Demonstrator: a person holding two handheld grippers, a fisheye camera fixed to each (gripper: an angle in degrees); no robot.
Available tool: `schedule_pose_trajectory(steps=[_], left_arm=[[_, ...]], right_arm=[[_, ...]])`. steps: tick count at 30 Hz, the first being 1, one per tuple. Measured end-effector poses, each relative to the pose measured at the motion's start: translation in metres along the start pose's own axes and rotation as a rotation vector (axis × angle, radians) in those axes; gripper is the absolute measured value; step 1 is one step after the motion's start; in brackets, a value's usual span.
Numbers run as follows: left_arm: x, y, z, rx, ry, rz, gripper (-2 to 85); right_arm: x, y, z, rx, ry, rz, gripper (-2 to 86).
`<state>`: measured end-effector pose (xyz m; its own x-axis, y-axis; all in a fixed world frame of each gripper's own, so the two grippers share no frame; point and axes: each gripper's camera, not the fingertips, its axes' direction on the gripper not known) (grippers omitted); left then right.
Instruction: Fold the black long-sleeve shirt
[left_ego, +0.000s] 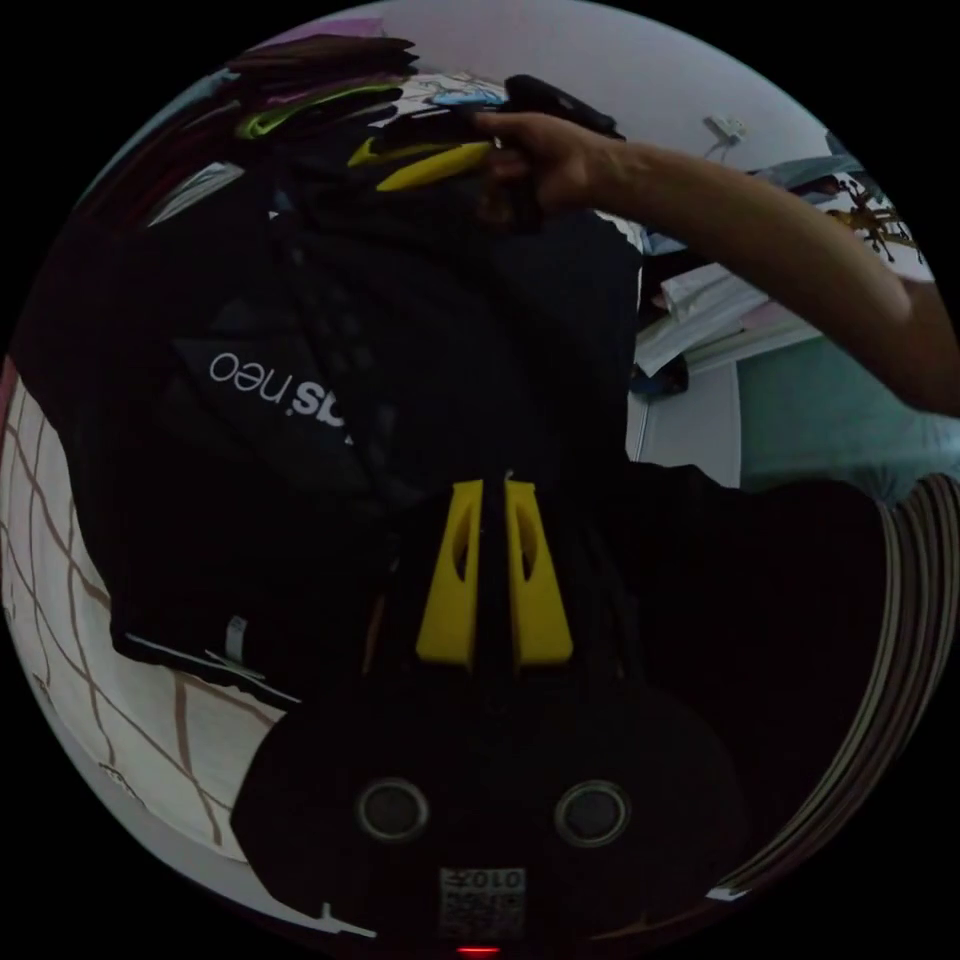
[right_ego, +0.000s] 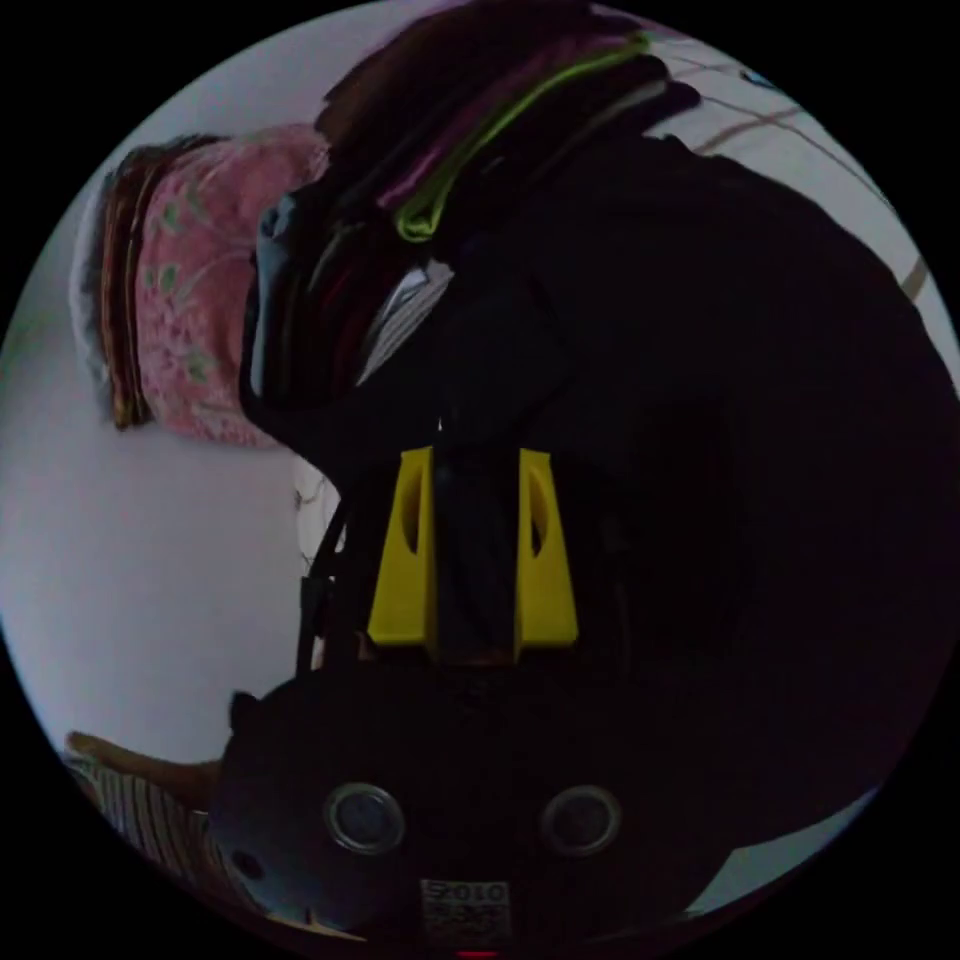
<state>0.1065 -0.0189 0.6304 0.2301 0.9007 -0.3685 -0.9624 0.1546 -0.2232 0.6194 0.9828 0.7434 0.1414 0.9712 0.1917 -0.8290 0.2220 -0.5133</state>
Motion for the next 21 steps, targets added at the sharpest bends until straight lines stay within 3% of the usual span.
schedule_pose_trajectory(steps=[11, 14, 21], left_arm=[[-0.008, 0.007, 0.007, -0.019, 0.003, 0.010, 1.7], [-0.014, 0.007, 0.012, -0.043, -0.002, 0.008, 1.3], [-0.029, 0.022, 0.015, -0.065, 0.040, -0.027, 0.8]], right_arm=[[0.030, -0.058, -0.009, 0.068, -0.162, 0.252, 6.7], [0.017, -0.068, -0.021, 0.082, -0.080, 0.209, 4.7], [-0.049, -0.119, -0.050, 0.026, 0.389, -0.224, 4.3]])
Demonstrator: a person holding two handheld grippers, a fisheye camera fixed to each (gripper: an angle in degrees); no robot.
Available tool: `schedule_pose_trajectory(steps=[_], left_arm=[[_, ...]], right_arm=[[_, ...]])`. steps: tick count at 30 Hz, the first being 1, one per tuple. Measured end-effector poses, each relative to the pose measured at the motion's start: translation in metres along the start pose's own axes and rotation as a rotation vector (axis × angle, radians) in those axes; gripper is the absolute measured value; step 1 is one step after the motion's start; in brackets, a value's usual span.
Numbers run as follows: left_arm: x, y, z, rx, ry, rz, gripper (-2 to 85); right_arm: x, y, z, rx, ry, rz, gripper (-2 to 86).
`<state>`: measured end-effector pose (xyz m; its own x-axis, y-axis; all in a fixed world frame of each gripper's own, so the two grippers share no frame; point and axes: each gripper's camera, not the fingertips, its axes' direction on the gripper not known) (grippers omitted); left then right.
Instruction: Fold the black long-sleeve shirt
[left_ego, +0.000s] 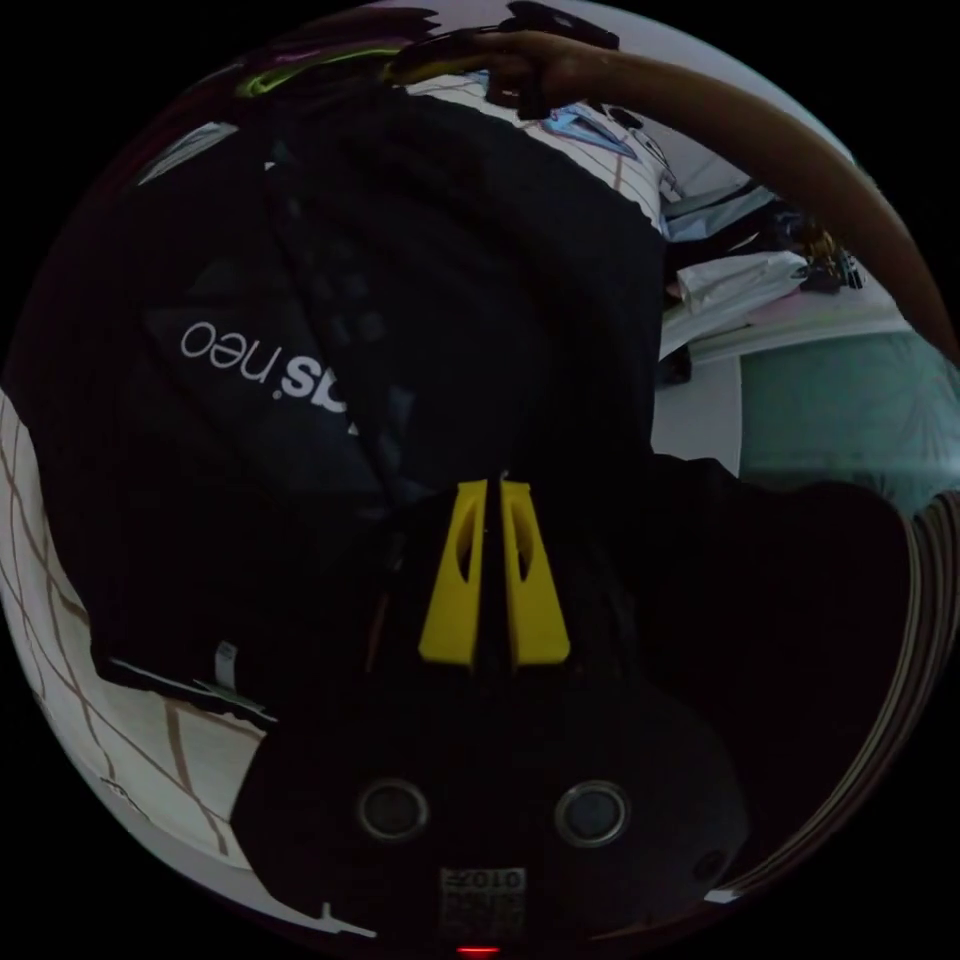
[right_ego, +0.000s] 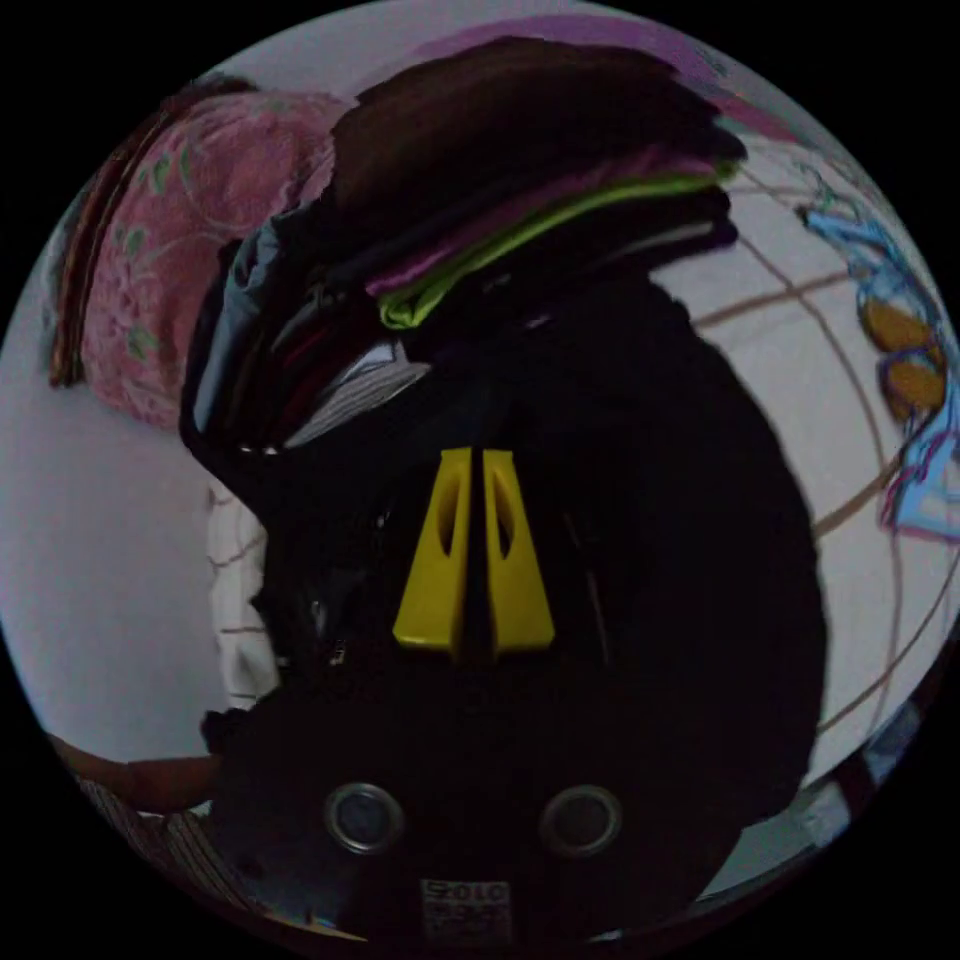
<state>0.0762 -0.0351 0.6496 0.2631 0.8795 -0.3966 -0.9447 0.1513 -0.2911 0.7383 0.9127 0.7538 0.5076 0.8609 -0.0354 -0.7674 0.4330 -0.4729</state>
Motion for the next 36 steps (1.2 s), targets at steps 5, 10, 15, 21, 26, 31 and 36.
schedule_pose_trajectory(steps=[5, 10, 15, 21, 26, 31, 36], left_arm=[[-0.009, 0.013, -0.009, -0.006, 0.005, -0.018, 0.7], [-0.014, 0.026, -0.019, -0.022, 0.007, -0.006, 0.8], [-0.018, 0.044, -0.039, -0.004, 0.011, 0.013, 0.8], [-0.018, 0.070, -0.049, -0.016, 0.034, 0.042, 0.8], [-0.029, 0.092, -0.062, -0.034, 0.057, -0.003, 0.9], [-0.032, 0.129, -0.113, 0.139, 0.046, -0.023, 0.5], [-0.041, 0.172, -0.175, 0.351, -0.047, -0.099, 0.1]], right_arm=[[0.005, -0.028, 0.011, -0.117, 0.205, -0.095, 4.7], [0.003, -0.020, 0.020, -0.117, 0.192, -0.162, 8.1], [0.018, 0.010, -0.017, 0.047, 0.169, -0.048, 8.9], [-0.015, 0.072, -0.033, 0.066, 0.003, -0.216, 8.6], [-0.018, 0.114, 0.011, -0.112, -0.037, -0.140, 8.4], [-0.010, 0.146, -0.015, -0.026, -0.110, -0.016, 7.9], [-0.045, 0.191, -0.072, 0.163, -0.004, -0.220, 7.2]])
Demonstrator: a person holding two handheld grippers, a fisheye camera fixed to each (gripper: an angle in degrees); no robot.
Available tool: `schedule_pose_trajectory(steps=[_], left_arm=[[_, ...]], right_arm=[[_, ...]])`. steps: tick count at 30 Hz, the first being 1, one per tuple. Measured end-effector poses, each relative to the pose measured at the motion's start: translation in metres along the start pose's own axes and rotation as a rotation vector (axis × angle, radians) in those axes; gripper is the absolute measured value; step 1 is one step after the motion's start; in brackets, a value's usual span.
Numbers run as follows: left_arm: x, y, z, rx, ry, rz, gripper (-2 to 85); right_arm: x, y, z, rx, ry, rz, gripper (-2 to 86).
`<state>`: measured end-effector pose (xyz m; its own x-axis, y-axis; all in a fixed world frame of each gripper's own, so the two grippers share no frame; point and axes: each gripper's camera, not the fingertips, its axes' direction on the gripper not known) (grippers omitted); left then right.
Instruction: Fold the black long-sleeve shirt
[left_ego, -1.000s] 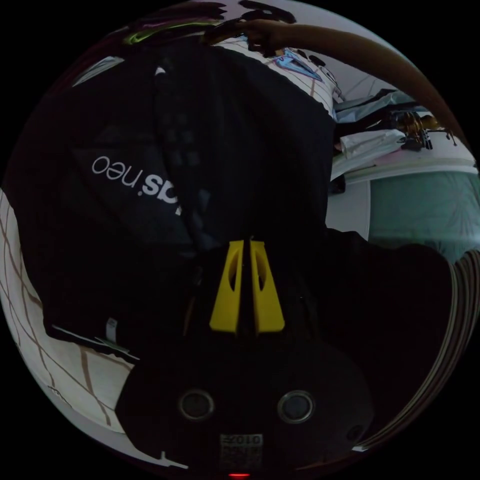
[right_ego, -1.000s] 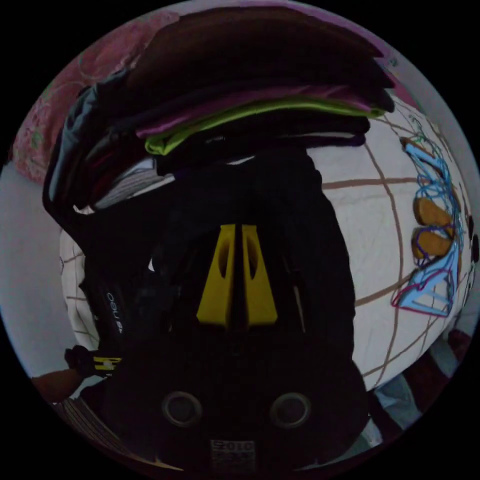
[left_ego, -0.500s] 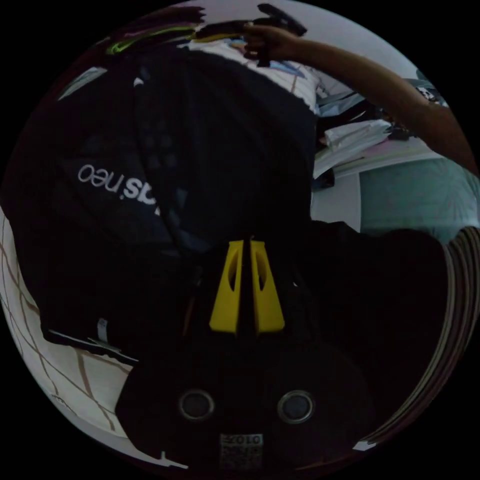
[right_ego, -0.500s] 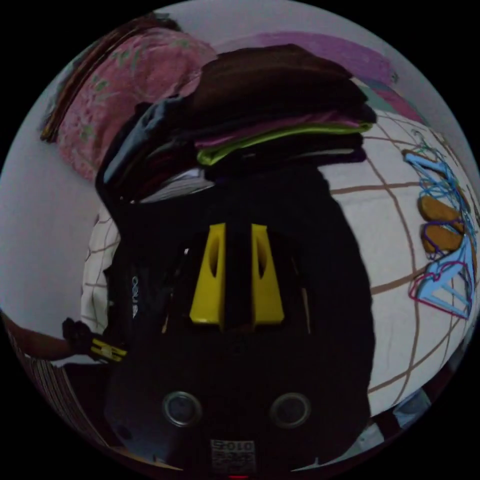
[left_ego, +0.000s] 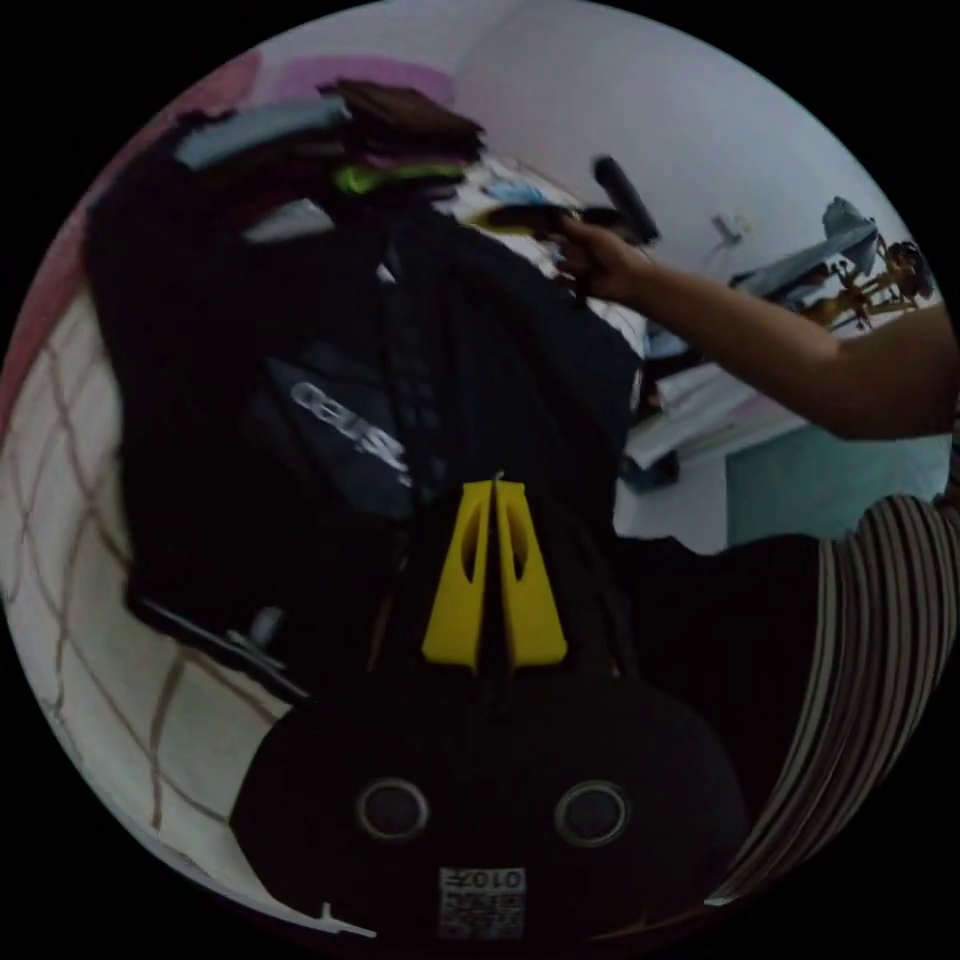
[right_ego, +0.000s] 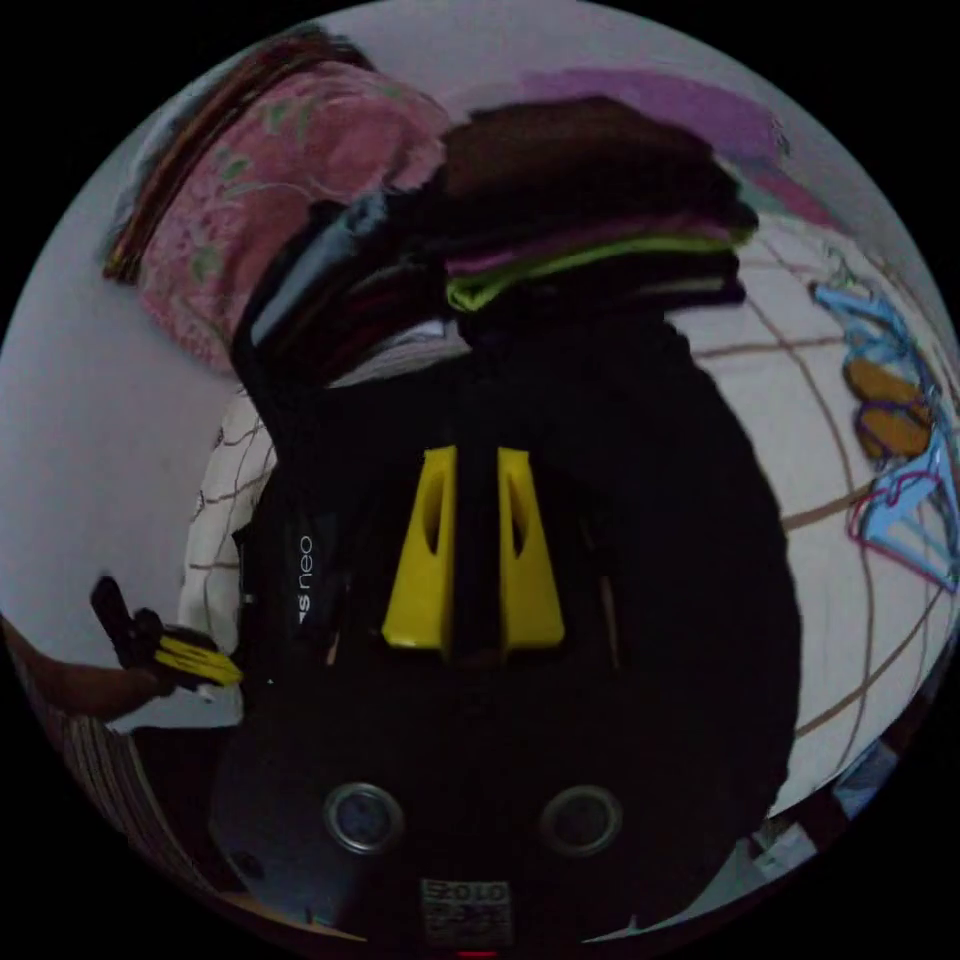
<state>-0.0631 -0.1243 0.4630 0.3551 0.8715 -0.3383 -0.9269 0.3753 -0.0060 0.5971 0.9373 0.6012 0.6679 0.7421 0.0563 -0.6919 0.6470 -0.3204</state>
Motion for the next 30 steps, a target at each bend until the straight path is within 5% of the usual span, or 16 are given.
schedule_pose_trajectory(steps=[5, 13, 21, 30], left_arm=[[-0.024, -0.010, -0.103, 0.289, -0.344, -0.002, -0.1], [-0.095, -0.094, -0.242, 0.701, -0.538, 0.092, 0.0], [-0.184, -0.221, -0.277, 0.618, -0.542, 0.035, 2.9], [-0.207, -0.344, -0.254, 0.069, -0.894, 0.583, 9.1]], right_arm=[[-0.032, 0.030, -0.052, 0.138, -0.022, -0.072, 5.7], [-0.087, 0.104, -0.095, 0.198, -0.080, -0.134, 4.2], [-0.088, 0.177, -0.121, 0.125, -0.027, -0.110, 3.1], [-0.064, 0.236, -0.132, 0.130, -0.064, 0.008, 2.5]])
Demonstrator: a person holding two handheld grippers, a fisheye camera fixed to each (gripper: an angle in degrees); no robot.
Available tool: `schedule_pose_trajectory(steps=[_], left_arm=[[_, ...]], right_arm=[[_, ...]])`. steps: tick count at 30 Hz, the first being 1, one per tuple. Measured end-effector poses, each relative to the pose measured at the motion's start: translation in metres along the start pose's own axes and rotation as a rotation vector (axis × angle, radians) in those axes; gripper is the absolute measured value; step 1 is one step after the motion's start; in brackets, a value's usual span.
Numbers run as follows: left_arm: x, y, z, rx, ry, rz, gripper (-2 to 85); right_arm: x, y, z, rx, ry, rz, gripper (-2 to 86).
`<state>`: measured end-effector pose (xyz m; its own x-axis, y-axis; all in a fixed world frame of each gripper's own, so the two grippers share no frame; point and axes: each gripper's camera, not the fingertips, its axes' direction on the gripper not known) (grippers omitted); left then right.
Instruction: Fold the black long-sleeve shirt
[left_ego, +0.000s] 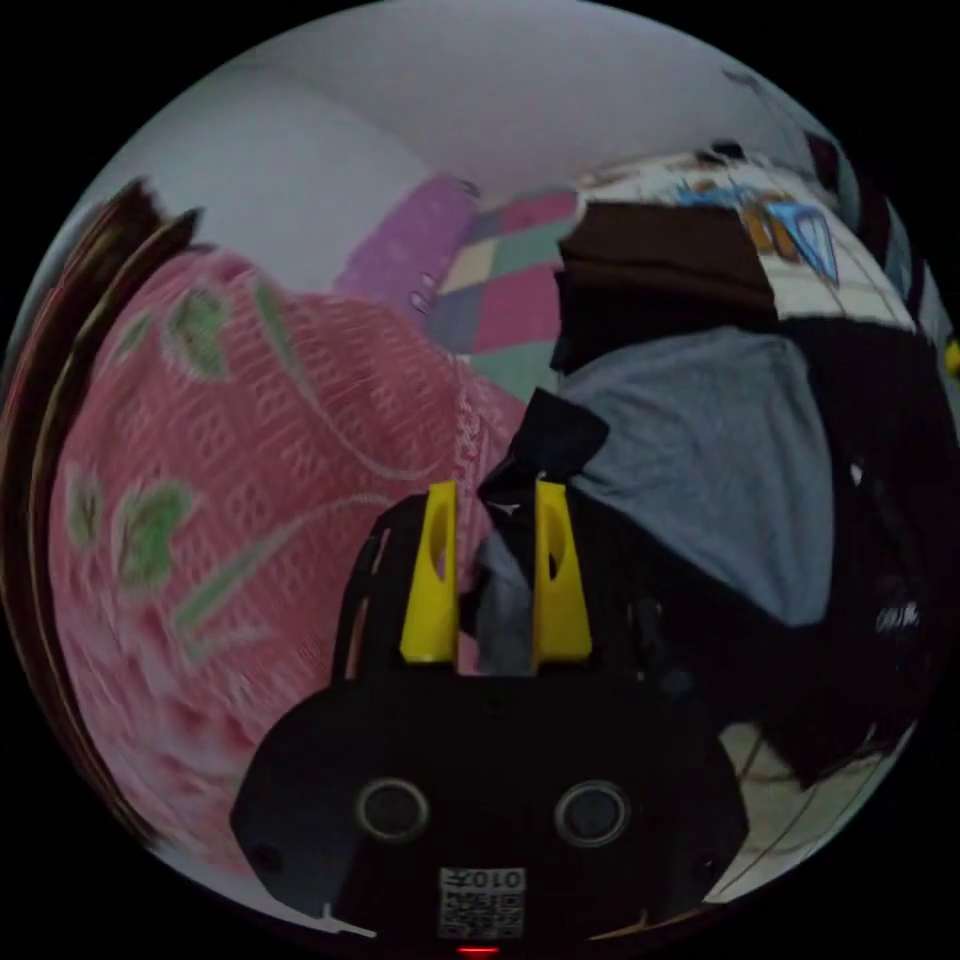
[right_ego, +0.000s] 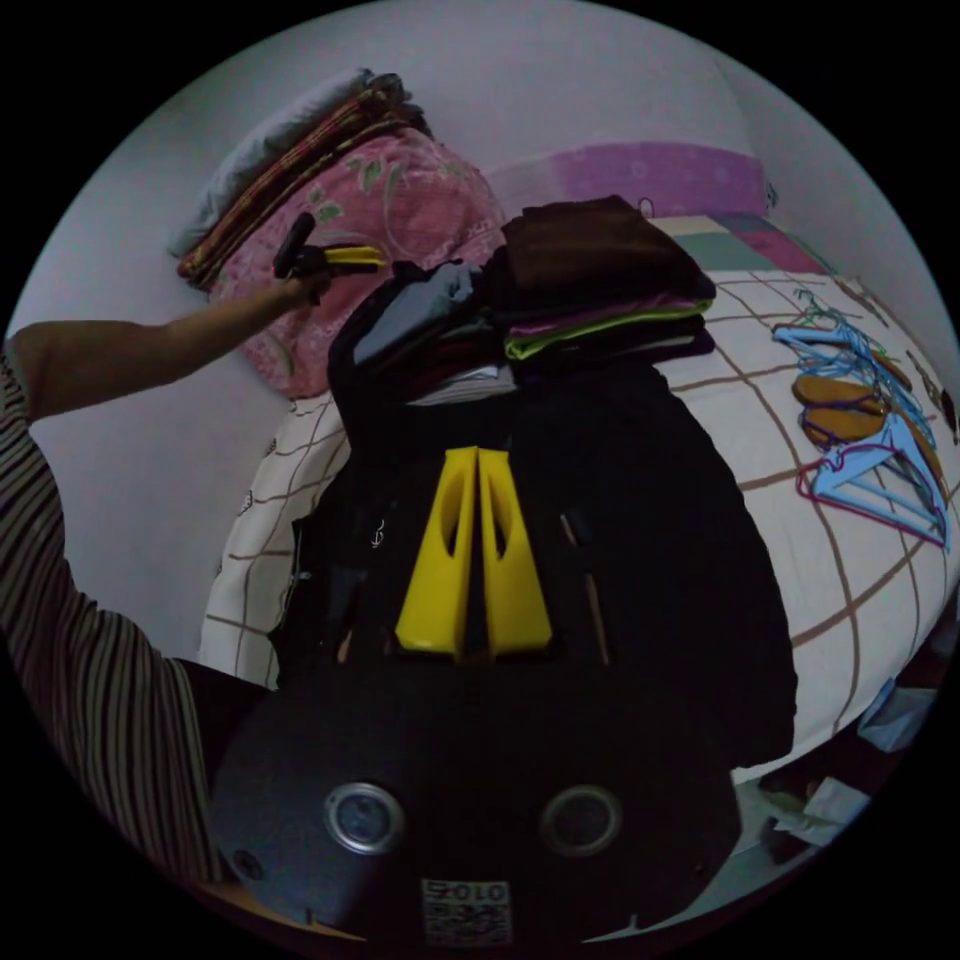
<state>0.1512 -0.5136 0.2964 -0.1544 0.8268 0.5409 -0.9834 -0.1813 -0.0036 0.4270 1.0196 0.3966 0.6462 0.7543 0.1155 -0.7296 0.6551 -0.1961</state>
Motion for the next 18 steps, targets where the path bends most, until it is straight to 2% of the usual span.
schedule_pose_trajectory(steps=[6, 8, 10, 13, 15, 18], left_arm=[[-0.030, -0.046, 0.044, -0.159, 0.076, 0.237, 9.1], [-0.031, -0.056, 0.068, -0.265, 0.090, 0.347, 7.9], [-0.036, -0.060, 0.082, -0.310, 0.135, 0.373, 6.1], [-0.051, -0.060, 0.094, -0.324, 0.245, 0.333, 2.4], [-0.064, -0.055, 0.097, -0.312, 0.258, 0.260, 1.1], [-0.108, -0.031, 0.086, -0.200, 0.358, 0.017, 0.2]], right_arm=[[0.003, 0.021, 0.000, -0.019, -0.020, -0.011, 2.5], [0.004, 0.026, -0.001, -0.024, -0.027, -0.010, 2.6], [0.004, 0.036, -0.005, -0.011, -0.037, -0.009, 2.6], [0.006, 0.051, -0.009, -0.019, -0.032, 0.007, 2.6], [0.005, 0.059, -0.012, -0.018, -0.024, 0.008, 2.5], [0.002, 0.070, -0.018, -0.016, -0.018, -0.005, 2.5]])
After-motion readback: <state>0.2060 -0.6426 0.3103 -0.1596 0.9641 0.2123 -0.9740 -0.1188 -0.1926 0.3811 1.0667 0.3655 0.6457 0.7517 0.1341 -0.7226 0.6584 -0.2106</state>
